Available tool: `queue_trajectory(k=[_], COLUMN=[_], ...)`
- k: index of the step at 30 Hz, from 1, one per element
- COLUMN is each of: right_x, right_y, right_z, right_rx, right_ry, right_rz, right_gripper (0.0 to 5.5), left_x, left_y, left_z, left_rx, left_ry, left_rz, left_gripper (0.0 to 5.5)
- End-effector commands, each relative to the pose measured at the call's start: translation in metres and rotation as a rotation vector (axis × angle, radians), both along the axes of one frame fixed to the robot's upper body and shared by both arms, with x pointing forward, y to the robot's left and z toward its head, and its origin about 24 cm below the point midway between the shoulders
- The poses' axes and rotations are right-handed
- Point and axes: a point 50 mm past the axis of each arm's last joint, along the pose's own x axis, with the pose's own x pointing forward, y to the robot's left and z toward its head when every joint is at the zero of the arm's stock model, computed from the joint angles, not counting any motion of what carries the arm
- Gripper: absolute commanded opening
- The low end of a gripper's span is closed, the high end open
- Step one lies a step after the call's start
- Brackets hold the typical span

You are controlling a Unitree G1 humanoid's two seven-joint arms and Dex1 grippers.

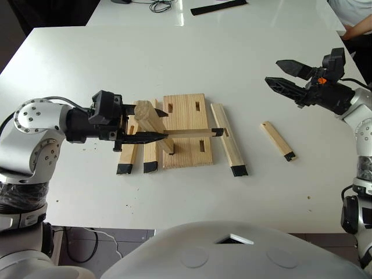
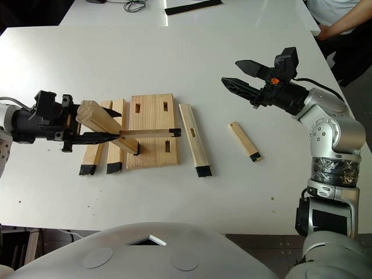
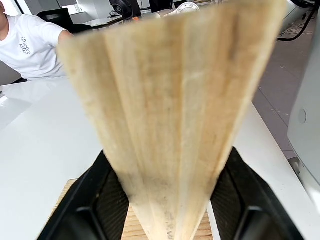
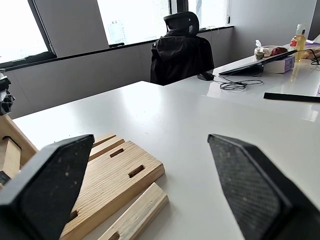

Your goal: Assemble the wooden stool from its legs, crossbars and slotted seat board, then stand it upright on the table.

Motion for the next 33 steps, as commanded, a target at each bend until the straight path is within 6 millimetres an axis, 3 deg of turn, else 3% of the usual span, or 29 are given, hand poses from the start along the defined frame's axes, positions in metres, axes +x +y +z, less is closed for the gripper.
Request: queue_trajectory(k=[1, 5, 10, 13, 17, 20, 26, 30, 33], right_x=[-0.004, -0.004, -0.007, -0.012, -0.020, -0.022, -0.027, -0.031, -0.032], right_y=[0.004, 0.012, 0.017, 0.022, 0.022, 0.023, 0.028, 0.031, 0.031], right_z=[-0.004, -0.006, -0.011, -0.016, -0.021, -0.022, -0.027, -0.031, -0.032], right_rx=[0.017, 0.027, 0.037, 0.046, 0.052, 0.064, 0.089, 0.107, 0.117], right_ry=[0.007, 0.015, 0.030, 0.047, 0.065, 0.067, 0.069, 0.074, 0.077], right_rz=[-0.007, 0.004, 0.008, 0.012, 0.000, -0.013, -0.043, -0.063, -0.074], right_gripper=[4.18, 4.18, 4.18, 4.18, 4.18, 4.18, 4.18, 4.18, 4.18], left_x=[-0.015, -0.020, -0.022, -0.038, -0.047, -0.038, 0.000, 0.007, 0.008], left_y=[0.007, 0.005, -0.007, -0.016, -0.009, 0.004, 0.018, 0.011, -0.007], left_z=[-0.037, -0.058, -0.069, -0.087, -0.094, -0.082, -0.042, -0.030, -0.016], left_rx=[0.087, 0.090, 0.051, 0.064, 0.125, 0.163, 0.239, 0.243, 0.176], left_ry=[0.182, 0.247, 0.287, 0.352, 0.382, 0.353, 0.203, 0.167, 0.121], left_rz=[0.070, 0.091, 0.112, 0.090, 0.066, 0.046, -0.017, -0.081, -0.112], left_gripper=[2.04, 2.04, 2.04, 2.04, 2.04, 2.04, 2.04, 2.04, 2.04])
